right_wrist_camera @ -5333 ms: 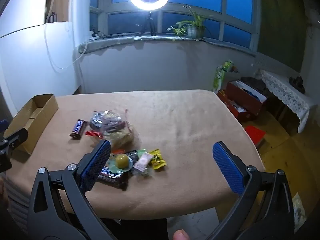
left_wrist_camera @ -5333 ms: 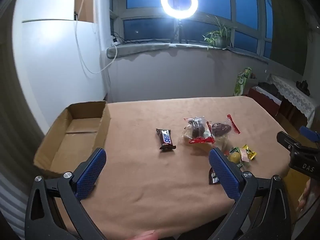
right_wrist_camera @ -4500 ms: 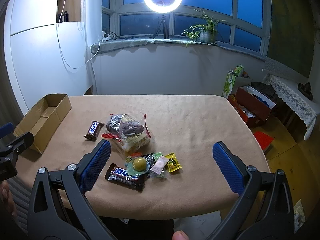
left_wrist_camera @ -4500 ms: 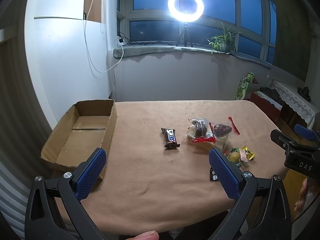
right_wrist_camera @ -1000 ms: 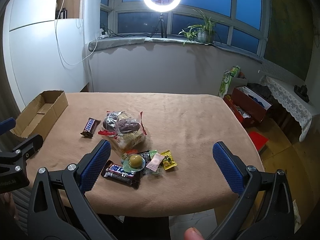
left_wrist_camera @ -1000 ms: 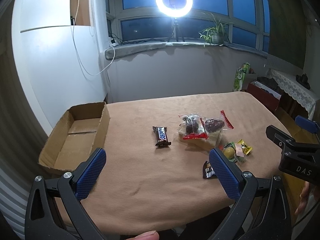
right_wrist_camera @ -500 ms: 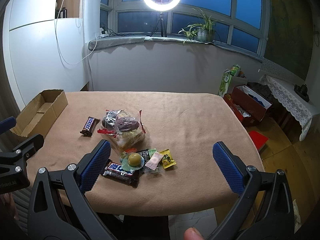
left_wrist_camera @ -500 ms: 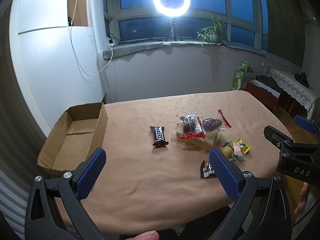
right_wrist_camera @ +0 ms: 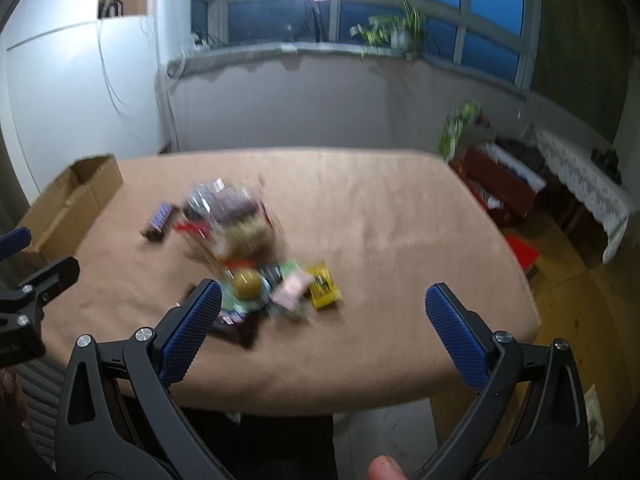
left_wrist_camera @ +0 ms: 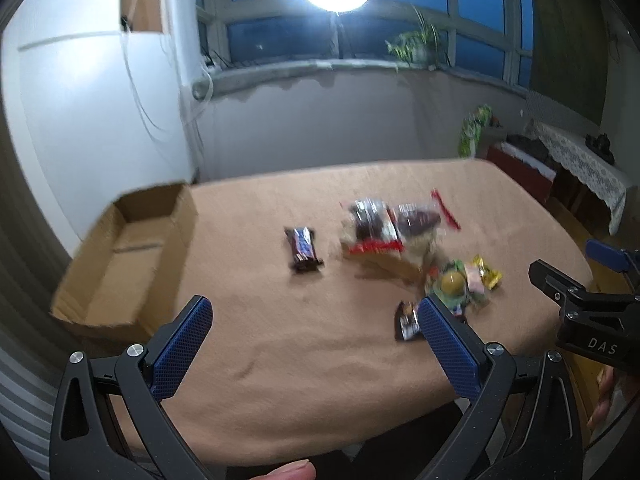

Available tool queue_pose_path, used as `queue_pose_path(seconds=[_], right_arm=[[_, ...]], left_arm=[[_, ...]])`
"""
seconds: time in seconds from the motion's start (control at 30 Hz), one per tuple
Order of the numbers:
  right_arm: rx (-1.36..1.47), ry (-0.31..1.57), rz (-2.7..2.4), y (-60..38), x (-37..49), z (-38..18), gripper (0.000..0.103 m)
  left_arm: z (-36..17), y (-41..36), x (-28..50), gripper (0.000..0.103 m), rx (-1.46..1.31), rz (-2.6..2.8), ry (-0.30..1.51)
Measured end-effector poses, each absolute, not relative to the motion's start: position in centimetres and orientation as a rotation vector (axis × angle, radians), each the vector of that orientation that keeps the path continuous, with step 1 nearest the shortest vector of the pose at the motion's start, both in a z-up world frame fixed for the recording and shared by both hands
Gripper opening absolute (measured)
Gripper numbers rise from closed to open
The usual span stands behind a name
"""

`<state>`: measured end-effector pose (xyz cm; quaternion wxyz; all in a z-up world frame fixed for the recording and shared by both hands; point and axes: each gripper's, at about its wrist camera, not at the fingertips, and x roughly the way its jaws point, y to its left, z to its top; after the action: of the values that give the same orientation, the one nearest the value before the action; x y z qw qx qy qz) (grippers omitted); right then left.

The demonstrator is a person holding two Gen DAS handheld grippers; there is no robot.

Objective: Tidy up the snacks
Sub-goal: 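Grasp the blue-and-white candy bar with the left tool while the right tool approaches the yellow packet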

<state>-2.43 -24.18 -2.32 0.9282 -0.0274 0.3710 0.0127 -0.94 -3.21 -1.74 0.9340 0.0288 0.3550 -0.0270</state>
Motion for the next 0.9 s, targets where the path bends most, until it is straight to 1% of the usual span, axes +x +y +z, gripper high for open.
queue_pose_path(seconds=[0.13,0.3,0.47,0.7,0.83,0.9], right_arm=[[0.002,0.853,0.086,-26.0,-2.1,-5.7,0.103],[-0.007,0.892,0.141,-26.4,-1.7,-8.4,0.103],[0.005,0.907,0.187,-27.5,0.5,-9.8,0.103],[-0.072,0.896,0.260,-28.6,3.9,-10.7,0.103],[-0.079,0.891,0.305,-29.5,4.6,-10.5,0.099],[-0.068,0.895,0.332,-29.7,5.1,-10.6,0.089]], left_arm=[[-4.3,-3.6,0.0,0.102,0.016,-0.133,0.790],[-7.3,-4.4,1.7,0.102,-0.005,-0.193,0.854],[-8.2,-6.5,2.2,0.102,0.017,-0.305,0.835],[-9.6,-9.2,3.1,0.102,0.075,-0.418,0.809],[-10.1,-9.8,3.2,0.102,0.060,-0.446,0.822],[-10.4,-10.2,3.3,0.102,0.044,-0.451,0.830]])
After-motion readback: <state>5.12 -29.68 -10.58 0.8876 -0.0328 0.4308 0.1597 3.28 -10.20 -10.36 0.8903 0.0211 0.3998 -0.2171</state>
